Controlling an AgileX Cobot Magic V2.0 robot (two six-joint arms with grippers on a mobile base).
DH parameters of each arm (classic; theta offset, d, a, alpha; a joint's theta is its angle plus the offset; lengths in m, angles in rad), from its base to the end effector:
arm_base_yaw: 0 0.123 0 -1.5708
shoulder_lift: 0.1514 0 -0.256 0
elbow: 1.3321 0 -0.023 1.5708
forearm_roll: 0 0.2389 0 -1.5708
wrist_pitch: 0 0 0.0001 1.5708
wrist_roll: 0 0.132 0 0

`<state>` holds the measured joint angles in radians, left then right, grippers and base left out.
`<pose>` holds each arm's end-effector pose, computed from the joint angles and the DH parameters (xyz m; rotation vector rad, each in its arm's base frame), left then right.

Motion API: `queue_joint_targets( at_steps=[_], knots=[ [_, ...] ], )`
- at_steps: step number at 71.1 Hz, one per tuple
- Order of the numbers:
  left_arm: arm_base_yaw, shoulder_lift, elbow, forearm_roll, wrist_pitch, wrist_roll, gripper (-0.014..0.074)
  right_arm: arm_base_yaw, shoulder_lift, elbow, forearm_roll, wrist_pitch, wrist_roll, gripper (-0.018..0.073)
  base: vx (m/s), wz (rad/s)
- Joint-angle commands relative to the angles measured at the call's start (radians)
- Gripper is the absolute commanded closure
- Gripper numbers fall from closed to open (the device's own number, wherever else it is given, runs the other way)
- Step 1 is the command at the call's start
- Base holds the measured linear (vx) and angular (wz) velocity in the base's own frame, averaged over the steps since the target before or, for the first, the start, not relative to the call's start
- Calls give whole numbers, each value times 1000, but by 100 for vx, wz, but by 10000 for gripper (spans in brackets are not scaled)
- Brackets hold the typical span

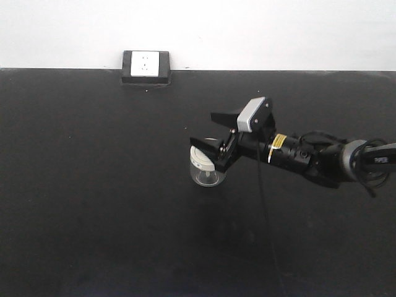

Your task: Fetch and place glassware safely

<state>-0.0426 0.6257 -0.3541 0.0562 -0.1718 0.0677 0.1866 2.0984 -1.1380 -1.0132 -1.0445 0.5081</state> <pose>0.1883 -0.0093 0.2796 0.1385 1.5778 0.0553 0.3955 0.1732 0.1418 -0.8845 1.4656 0.7102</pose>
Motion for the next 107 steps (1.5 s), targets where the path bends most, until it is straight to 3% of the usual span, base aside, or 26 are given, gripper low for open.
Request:
queue_joint_targets(
  at_steps=[1,27,35,49,75,107],
  knots=[
    [-7,-1,-26,-5,-71,-7,603,-8,-121,-24,10,6,51,29,0,0],
    [-7,-1,-26,-5,-71,-7,603,-8,-404,-24,-155,419,414,172,0,0],
    [-7,-1,-26,-5,-71,-7,603,-8,-502,2,-167,567,520,282,0,0],
    [-7,-1,-26,-5,-71,-7,603,-8,-688,124,-164,751,650,574,0,0],
    [-7,-1,-26,-5,-71,-7,603,-8,-1074,399,-162,1045,660,566,0,0],
    [-7,-1,-26,-5,-71,-7,603,-8,-1533,649,-204,1069,659,564,0,0]
  ],
)
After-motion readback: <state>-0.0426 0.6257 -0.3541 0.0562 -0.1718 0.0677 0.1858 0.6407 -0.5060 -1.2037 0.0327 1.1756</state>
